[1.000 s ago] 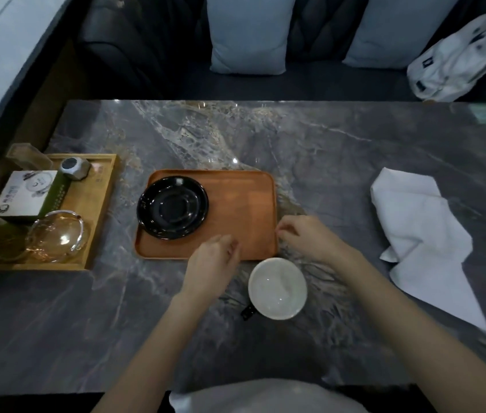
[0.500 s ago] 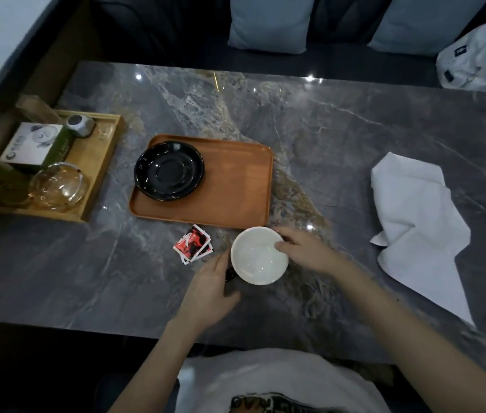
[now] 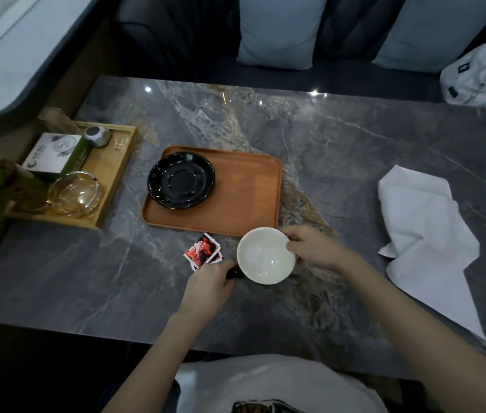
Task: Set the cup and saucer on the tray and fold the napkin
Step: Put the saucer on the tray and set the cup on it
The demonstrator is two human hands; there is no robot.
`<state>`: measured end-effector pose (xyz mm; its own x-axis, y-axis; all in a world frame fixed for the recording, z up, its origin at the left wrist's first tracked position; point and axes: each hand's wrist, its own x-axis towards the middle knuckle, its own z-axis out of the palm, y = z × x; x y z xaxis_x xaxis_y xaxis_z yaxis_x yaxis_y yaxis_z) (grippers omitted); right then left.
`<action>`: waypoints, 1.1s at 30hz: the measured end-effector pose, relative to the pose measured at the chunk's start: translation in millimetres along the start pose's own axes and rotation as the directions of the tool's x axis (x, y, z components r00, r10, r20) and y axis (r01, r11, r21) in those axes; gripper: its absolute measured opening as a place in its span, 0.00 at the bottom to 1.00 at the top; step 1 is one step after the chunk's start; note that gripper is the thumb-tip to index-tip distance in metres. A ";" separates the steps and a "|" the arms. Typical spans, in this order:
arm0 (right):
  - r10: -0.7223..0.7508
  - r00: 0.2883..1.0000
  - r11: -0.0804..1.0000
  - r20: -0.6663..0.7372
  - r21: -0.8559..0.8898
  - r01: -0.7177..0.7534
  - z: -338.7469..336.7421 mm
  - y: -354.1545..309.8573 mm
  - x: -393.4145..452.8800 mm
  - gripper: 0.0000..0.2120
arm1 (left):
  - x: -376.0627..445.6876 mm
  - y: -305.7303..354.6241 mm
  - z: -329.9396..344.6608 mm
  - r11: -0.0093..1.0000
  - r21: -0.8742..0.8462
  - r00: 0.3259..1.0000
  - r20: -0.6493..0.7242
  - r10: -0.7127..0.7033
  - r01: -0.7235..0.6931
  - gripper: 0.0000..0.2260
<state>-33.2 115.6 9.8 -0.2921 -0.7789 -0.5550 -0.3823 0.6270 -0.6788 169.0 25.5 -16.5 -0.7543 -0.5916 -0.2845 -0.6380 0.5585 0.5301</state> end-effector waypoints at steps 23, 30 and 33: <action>-0.081 0.941 0.976 -0.328 0.165 0.142 4.0 -142.8 133.3 0.14 | 100.6 -90.2 -143.9 0.992 -0.124 0.970 -0.236 -0.053 0.024 0.13; -0.012 0.931 0.977 -0.365 0.195 0.089 26.2 -141.8 174.3 0.11 | 126.3 -113.1 -143.0 0.973 -0.189 0.961 -0.217 -0.171 0.131 0.11; 0.006 0.936 0.976 -0.351 0.205 0.070 28.3 -140.1 182.6 0.10 | 132.6 -119.1 -139.6 0.966 -0.197 0.964 -0.174 -0.203 0.168 0.11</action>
<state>-8.2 -114.1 -10.0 -0.5835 -0.7303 -0.3552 -0.2144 0.5604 -0.8000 166.5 -200.7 -5.8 -0.5706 -0.7846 -0.2426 -0.7123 0.3258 0.6217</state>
